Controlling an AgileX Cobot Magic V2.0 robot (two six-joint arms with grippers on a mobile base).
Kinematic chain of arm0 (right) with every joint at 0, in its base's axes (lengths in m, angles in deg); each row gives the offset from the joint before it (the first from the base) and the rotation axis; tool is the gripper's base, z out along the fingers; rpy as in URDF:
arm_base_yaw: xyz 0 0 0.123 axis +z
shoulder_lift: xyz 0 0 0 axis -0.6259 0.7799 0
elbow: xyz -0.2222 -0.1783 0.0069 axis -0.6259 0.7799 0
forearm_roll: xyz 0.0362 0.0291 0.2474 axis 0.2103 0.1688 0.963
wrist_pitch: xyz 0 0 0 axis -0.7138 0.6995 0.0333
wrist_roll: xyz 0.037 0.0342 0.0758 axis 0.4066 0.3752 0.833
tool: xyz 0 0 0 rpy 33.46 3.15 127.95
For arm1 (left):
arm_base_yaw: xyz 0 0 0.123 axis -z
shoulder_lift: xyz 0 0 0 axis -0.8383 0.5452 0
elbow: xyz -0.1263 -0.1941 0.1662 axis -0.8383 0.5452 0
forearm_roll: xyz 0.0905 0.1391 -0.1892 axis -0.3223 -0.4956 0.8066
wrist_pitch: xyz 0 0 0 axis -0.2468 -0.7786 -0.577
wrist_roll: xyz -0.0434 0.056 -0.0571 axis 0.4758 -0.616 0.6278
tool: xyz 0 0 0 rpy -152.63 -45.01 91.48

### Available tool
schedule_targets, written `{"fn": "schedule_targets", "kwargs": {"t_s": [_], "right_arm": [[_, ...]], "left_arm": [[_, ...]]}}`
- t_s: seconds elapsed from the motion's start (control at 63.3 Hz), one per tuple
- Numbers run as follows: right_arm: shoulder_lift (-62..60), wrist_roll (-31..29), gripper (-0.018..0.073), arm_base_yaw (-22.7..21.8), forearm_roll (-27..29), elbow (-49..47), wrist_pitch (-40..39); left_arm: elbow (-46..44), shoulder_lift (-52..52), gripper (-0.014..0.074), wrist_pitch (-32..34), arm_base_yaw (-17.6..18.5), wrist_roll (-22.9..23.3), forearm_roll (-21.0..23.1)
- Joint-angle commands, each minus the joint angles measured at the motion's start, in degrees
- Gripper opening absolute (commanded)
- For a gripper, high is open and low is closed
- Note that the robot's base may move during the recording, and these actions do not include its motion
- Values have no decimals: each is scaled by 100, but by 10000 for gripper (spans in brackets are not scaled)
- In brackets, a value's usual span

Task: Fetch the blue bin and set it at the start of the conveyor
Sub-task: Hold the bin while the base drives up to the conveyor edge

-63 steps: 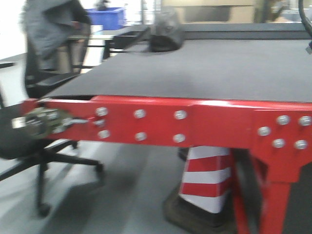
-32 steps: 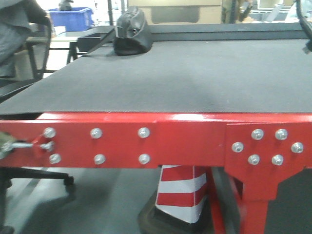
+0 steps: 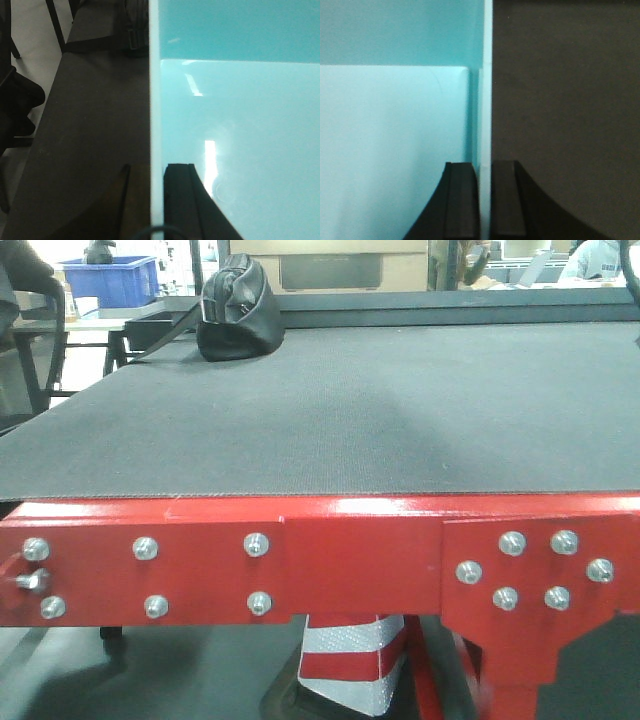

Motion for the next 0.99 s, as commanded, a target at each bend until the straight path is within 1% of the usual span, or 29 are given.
{"fn": "schedule_targets", "kwargs": {"t_s": [0.0,0.979], "right_arm": [[-41,-30,-163,-9,-137,-49,-143],[-41,-30,-163,-9,-134,-49,-183]], "left_arm": [[-46,-66,-111,217,9,-14,-140],[-46,-66,-111,217,9,-14,-140]]}}
